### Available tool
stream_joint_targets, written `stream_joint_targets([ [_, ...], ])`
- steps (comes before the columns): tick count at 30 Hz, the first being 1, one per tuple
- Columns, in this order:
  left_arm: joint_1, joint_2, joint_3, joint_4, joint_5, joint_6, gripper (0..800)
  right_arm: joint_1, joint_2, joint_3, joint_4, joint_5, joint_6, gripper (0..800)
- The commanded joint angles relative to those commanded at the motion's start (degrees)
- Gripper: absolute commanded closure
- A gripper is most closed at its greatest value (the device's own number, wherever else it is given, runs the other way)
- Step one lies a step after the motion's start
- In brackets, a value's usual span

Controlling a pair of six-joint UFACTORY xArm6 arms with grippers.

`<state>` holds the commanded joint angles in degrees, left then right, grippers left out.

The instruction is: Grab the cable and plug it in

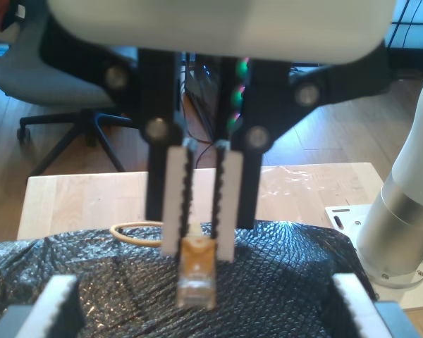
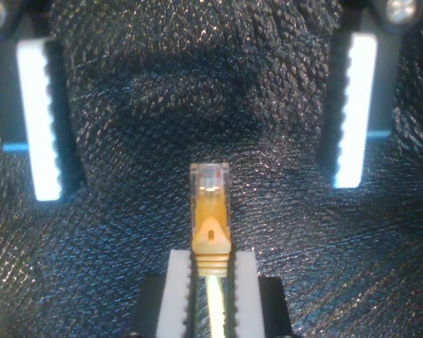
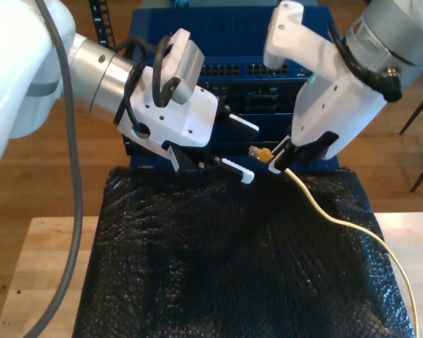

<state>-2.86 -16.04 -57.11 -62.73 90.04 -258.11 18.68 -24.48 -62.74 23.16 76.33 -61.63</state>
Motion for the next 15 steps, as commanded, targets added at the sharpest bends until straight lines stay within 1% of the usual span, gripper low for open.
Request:
stream_joint_targets([
  [6,0.0,0.0,0.09,0.0,0.26,0.09,70,0.0,0.53,-1.05,0.0,0.0,0.0,794],
  [10,0.0,-0.26,-0.09,0.0,1.41,0.09,92,0.0,0.62,-0.79,-0.09,0.0,-0.09,794],
  [15,0.09,-0.26,-0.09,-0.09,1.41,0.09,128,0.0,0.62,-0.7,-0.09,-0.09,-0.79,794],
])
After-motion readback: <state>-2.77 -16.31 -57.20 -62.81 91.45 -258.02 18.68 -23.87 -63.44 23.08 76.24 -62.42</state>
